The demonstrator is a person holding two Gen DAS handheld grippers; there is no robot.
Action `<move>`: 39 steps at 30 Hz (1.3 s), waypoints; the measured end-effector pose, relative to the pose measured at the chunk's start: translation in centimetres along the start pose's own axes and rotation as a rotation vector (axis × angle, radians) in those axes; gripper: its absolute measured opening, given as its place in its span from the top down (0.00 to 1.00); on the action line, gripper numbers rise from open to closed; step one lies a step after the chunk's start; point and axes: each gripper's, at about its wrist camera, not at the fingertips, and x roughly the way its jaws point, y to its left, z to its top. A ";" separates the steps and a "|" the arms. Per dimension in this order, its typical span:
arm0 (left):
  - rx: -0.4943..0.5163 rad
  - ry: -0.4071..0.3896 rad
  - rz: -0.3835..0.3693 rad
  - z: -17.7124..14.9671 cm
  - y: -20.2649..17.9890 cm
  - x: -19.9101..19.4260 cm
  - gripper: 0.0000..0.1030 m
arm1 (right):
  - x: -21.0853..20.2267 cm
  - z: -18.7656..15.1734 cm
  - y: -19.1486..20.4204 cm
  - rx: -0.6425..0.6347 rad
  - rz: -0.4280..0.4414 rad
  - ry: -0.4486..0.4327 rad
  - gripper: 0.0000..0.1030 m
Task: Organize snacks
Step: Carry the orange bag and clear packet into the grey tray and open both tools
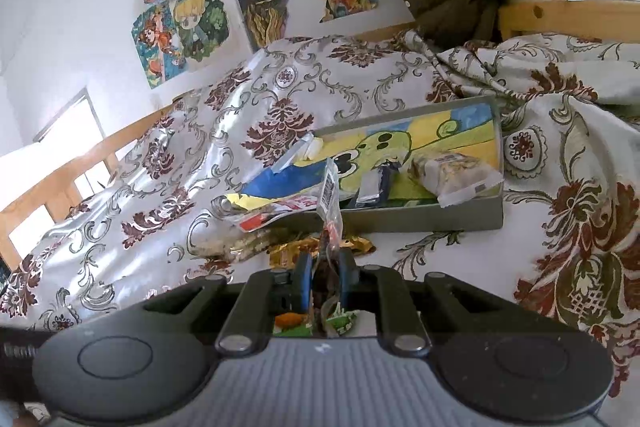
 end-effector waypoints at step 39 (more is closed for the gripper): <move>0.097 -0.093 -0.195 12.3 -7.4 16.3 1.00 | 9.5 5.4 -5.6 0.046 -0.102 -0.164 0.86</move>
